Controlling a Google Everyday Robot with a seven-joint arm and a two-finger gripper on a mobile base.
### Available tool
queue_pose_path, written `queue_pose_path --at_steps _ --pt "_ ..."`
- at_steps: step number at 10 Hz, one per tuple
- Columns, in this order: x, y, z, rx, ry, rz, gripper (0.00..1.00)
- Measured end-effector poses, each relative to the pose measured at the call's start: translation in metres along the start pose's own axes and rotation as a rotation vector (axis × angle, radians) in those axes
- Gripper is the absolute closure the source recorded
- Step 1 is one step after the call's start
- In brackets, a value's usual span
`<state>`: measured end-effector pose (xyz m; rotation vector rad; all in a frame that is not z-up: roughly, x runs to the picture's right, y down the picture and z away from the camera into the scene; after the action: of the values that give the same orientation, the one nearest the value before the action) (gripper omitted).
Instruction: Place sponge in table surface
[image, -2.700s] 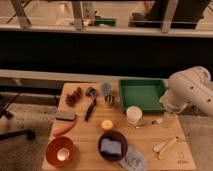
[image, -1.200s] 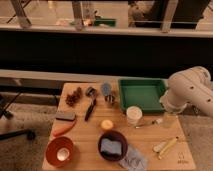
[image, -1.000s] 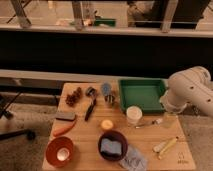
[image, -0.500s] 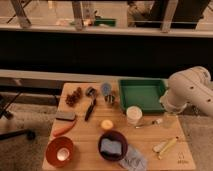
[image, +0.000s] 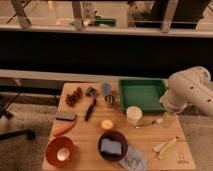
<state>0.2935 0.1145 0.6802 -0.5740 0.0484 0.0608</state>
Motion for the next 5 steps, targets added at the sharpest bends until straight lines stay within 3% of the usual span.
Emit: queue_pose_path --at_steps 5 --pt "-0.0001 0.0002 0.001 -0.001 -0.001 0.0 0.2"
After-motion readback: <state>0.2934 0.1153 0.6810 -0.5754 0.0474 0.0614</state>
